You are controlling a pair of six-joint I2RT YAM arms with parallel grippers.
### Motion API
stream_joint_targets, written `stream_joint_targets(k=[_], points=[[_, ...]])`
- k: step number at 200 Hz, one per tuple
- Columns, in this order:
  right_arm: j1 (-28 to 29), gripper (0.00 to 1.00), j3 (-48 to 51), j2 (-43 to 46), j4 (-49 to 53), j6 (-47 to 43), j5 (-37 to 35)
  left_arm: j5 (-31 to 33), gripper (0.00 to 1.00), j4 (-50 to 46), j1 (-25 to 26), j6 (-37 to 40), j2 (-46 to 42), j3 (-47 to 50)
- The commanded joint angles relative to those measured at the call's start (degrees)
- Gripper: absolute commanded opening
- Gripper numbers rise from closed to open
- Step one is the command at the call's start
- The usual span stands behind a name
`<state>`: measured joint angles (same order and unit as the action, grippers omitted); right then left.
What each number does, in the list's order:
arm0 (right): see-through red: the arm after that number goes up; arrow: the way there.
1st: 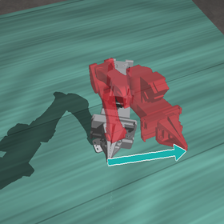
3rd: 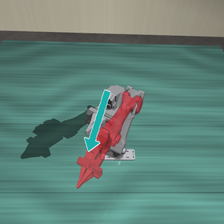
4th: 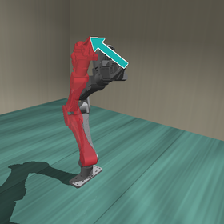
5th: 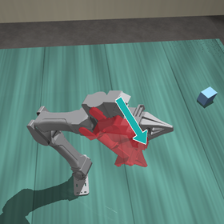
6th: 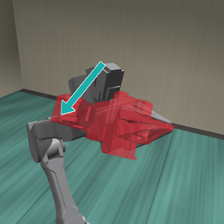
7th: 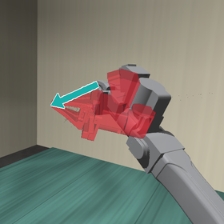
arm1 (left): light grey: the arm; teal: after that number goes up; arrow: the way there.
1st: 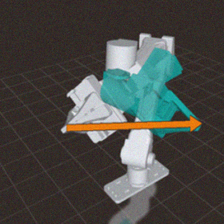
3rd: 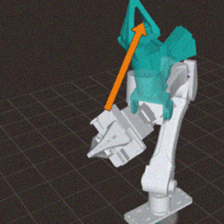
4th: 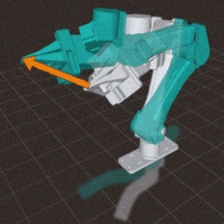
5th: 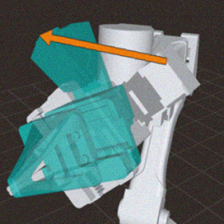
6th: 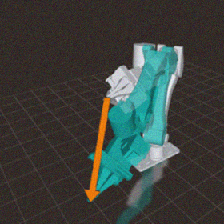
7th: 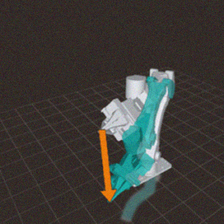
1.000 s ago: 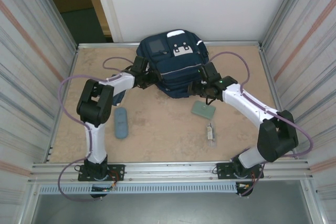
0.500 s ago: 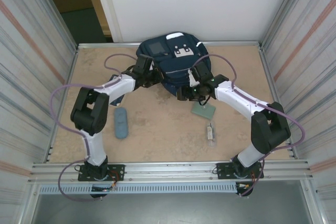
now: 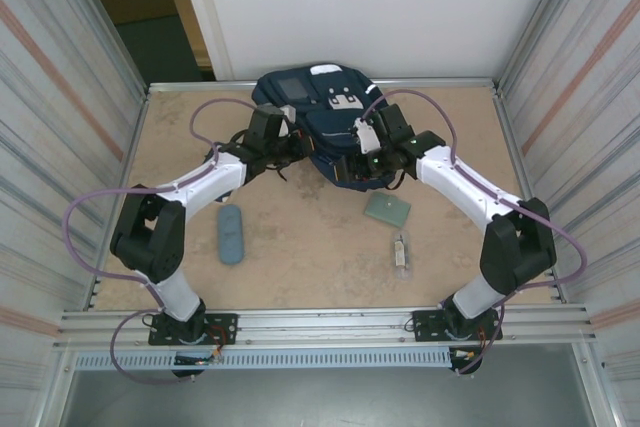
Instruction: Pack the student bag
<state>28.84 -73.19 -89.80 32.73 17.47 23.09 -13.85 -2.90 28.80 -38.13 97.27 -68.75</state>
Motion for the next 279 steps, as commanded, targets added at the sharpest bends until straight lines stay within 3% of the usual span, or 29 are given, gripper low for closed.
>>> stream_joint_targets(k=[1, 50, 72, 120, 153, 168, 189, 213, 250, 279], points=[[0.1, 0.45, 0.6, 3.0, -1.3, -1.8, 1.8, -6.0, 0.0, 2.1, 1.0, 1.7, -5.9, -0.1], [2.5, 0.37, -2.9, -1.2, -1.2, -1.7, -4.6, -9.4, 0.0, 2.5, 1.7, -0.4, -7.8, 1.8], [5.0, 0.38, -5.5, -2.6, 0.0, -2.2, -10.9, -11.1, 0.0, 2.2, 2.0, -1.9, -8.2, 2.3], [7.8, 0.38, -7.5, -5.6, 0.7, -1.7, -14.7, -12.9, 0.0, 2.6, 3.8, -3.2, -9.6, 3.3], [8.0, 0.17, -6.7, -6.6, -0.7, 2.7, -15.2, -13.8, 0.0, 4.0, 4.1, -4.6, -10.2, 4.6], [7.3, 0.14, -6.5, -6.6, 0.0, 5.3, -13.6, -13.8, 0.0, 4.4, 4.2, -5.2, -10.7, 5.3], [6.4, 0.14, -4.5, -6.3, -0.7, 7.1, -12.0, -14.1, 0.0, 4.9, 4.1, -5.0, -11.5, 6.1], [6.7, 0.16, -5.0, -7.2, 3.0, 3.0, -13.7, -14.0, 0.0, 4.4, 4.2, -4.9, -12.6, 6.7], [8.1, 0.27, -8.2, -8.6, 8.6, -0.4, -20.6, -14.4, 0.0, 4.5, 4.2, -4.9, -13.9, 7.1], [10.9, 0.25, -9.2, -9.7, 9.1, 4.9, -25.5, -14.5, 0.0, 5.8, 4.8, -5.9, -14.3, 7.5]])
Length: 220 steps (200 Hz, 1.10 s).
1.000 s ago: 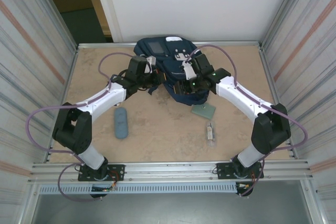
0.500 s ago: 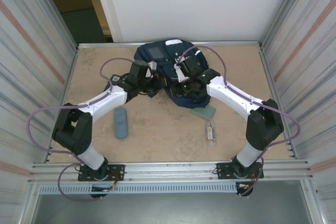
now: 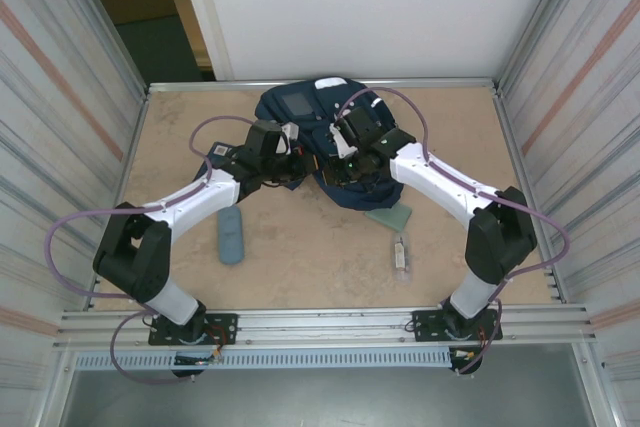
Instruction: Pack the student bag
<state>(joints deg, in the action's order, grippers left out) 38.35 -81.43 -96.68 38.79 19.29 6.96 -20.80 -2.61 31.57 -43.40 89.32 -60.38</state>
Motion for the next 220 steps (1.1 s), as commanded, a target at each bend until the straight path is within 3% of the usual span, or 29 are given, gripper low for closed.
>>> stream_joint_targets(k=[1, 29, 85, 112, 146, 196, 220], points=[[1.4, 0.25, -0.9, -2.9, 3.0, 3.3, -9.7, -7.5, 0.0, 5.5, 2.0, -0.7, -6.4, -0.9], [4.1, 0.25, -1.0, -4.5, 3.3, 7.8, -13.9, -7.0, 0.0, 5.3, 2.5, -3.0, -7.0, -0.8], [4.9, 0.3, -1.7, -6.0, 6.7, 15.8, -7.2, -7.1, 0.0, 6.3, 2.6, -7.1, -7.9, 0.3], [5.5, 0.19, -0.6, -6.9, 7.7, 18.4, -6.6, -6.6, 0.0, 5.9, 2.5, -7.5, -8.3, 0.4], [6.6, 0.05, 0.4, -6.5, 9.3, 19.6, -11.6, -6.5, 0.0, 6.6, 2.6, -8.1, -8.5, 0.8], [3.1, 0.0, 3.7, 1.6, 6.7, 23.2, -11.0, -0.1, 0.0, 2.6, 2.1, -5.3, -9.3, 3.8], [0.9, 0.0, 7.9, 7.2, 3.3, 22.8, -9.8, 2.9, 0.0, 2.7, 0.6, -7.7, -8.6, 6.4]])
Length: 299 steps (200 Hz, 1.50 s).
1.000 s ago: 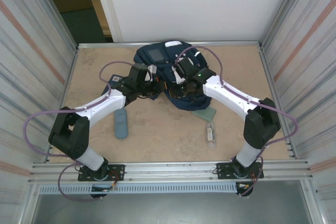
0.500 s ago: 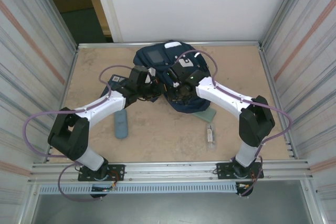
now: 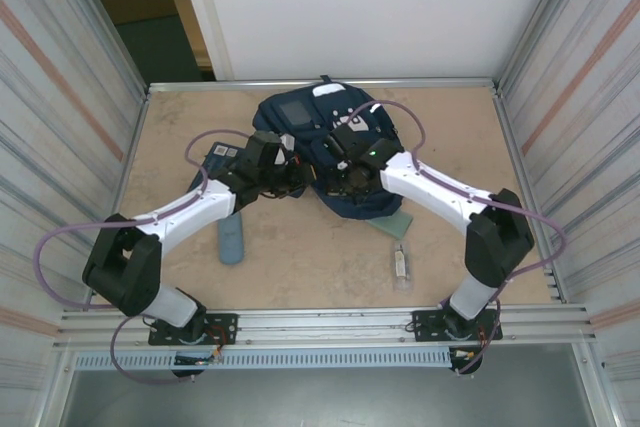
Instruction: Pack the student bag
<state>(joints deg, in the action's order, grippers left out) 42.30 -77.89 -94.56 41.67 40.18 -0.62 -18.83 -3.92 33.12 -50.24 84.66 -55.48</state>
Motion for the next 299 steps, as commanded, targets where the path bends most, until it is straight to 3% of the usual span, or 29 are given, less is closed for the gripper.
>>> stream_joint_targets(k=[1, 24, 45, 62, 71, 93, 111, 146, 172, 205, 239, 267, 299], points=[[-3.1, 0.0, 4.6, 5.3, 0.1, 1.8, -2.2, 0.9, 0.0, 4.1, -1.0, -1.0, -3.9, 1.5], [-3.8, 0.0, 10.1, 11.1, -6.0, -1.6, 0.0, 1.1, 0.0, 6.4, -2.4, -2.0, -2.2, 2.7], [-4.2, 0.0, 10.9, 12.8, -5.4, -4.3, 1.7, 0.3, 0.0, 6.7, -2.8, -1.6, -0.4, 2.5], [-4.5, 0.0, 11.0, 11.8, -5.6, -8.7, 9.0, -3.4, 0.0, 9.6, -2.9, -1.3, 0.8, 2.4], [-3.9, 0.08, 10.5, 10.5, -5.3, -9.7, 10.4, -4.8, 0.0, 9.5, -2.7, -1.3, 1.1, 1.9], [-3.4, 0.41, 10.1, 7.3, -5.0, -10.9, 10.3, -6.3, 0.0, 10.9, -2.1, -0.3, 0.4, 2.6], [-4.6, 0.49, 9.5, 4.8, -5.3, -14.3, 12.3, -6.1, 0.0, 10.5, -2.3, 1.5, 0.3, 3.8], [-5.3, 0.51, 4.3, -0.4, -1.9, -21.2, 13.3, -6.9, 0.0, 13.4, -1.9, 4.7, -0.1, 8.4], [-4.1, 0.49, 2.5, -4.2, -1.9, -29.0, 19.2, -11.4, 0.0, 19.7, -1.1, 6.5, -0.7, 9.3], [-3.0, 0.53, 3.4, -4.4, 0.2, -40.3, 13.8, -15.0, 0.0, 22.9, -1.1, 9.1, -1.6, 8.3], [-7.2, 0.48, 4.1, 1.4, 4.2, -54.9, 25.0, -14.4, 0.0, 22.5, -1.4, 12.7, -3.4, 9.3], [-6.0, 0.51, 10.4, 5.9, -0.3, -73.3, 19.0, -17.7, 0.0, 24.3, -1.3, 14.1, -3.7, 9.3], [-7.6, 0.5, 10.9, 4.4, -1.7, -79.4, 18.3, -20.7, 0.0, 27.2, -1.3, 14.6, -3.0, 9.4]])
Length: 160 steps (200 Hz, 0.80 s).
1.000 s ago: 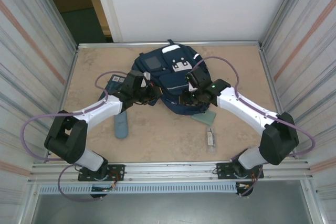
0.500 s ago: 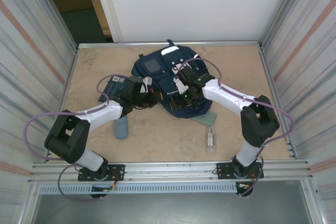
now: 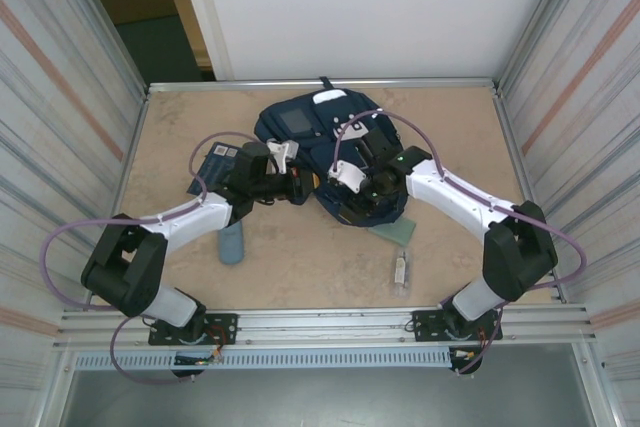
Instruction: Pack the student bag
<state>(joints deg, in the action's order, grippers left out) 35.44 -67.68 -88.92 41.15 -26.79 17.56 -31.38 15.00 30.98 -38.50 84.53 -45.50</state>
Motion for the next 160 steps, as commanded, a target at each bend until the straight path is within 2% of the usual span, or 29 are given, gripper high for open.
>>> stream_joint_targets(k=[1, 14, 39, 45, 53, 60, 85, 101, 115, 127, 131, 136, 140, 160], points=[[-0.7, 0.5, 0.7, -1.2, -1.0, -12.9, 0.3, -8.2, 0.0, 8.3, 0.9, 2.8, -2.8, -0.6], [-0.5, 0.52, 1.2, -2.0, -0.1, -17.4, -0.1, -8.7, 0.0, 8.0, 0.7, 3.2, -2.9, -1.0], [-0.6, 0.52, 3.3, -2.5, -2.5, -17.6, -3.5, -9.2, 0.0, 9.5, 0.8, 2.5, -2.5, -1.3], [-0.5, 0.45, 4.5, -2.3, -4.8, -17.8, -3.8, -9.7, 0.0, 9.6, 0.9, 2.5, -2.2, -1.6], [-0.5, 0.29, 6.1, -1.8, -8.0, -18.1, -3.5, -10.2, 0.0, 9.2, 0.8, 2.5, -1.9, -2.1], [-0.5, 0.18, 7.1, -1.0, -10.3, -18.2, -2.6, -10.2, 0.0, 8.3, 0.8, 2.3, -1.7, -2.4], [-0.2, 0.0, 11.3, 4.8, -19.2, -15.8, -2.2, -7.2, 0.0, 5.1, 0.7, 3.2, -1.1, -2.6], [-0.5, 0.0, 13.7, 8.6, -25.0, -13.8, -1.9, -3.6, 0.0, -1.8, -0.1, 6.8, -0.5, -3.9], [-0.2, 0.0, 13.1, 10.4, -25.5, -13.5, -1.5, 1.9, 0.0, -7.3, -1.2, 9.4, -0.2, -4.1], [0.8, 0.0, 12.9, 11.4, -26.2, -14.0, -4.1, 6.4, 0.0, -8.6, -2.1, 8.9, 0.6, -3.2], [1.5, 0.0, 13.3, 11.8, -27.0, -14.3, -5.5, 7.4, 0.05, -8.8, -2.4, 8.5, 0.9, -3.1], [2.3, 0.0, 13.9, 11.9, -28.2, -14.8, -7.7, 7.4, 0.17, -8.8, -2.9, 8.0, 1.6, -3.1], [3.0, 0.0, 14.5, 11.9, -29.9, -15.2, -9.8, 6.7, 0.23, -8.7, -3.4, 7.6, 2.3, -3.3], [7.3, 0.0, 16.9, 9.8, -36.6, -18.0, -20.9, 2.1, 0.26, -10.9, -5.1, 5.5, 4.7, -5.4]])
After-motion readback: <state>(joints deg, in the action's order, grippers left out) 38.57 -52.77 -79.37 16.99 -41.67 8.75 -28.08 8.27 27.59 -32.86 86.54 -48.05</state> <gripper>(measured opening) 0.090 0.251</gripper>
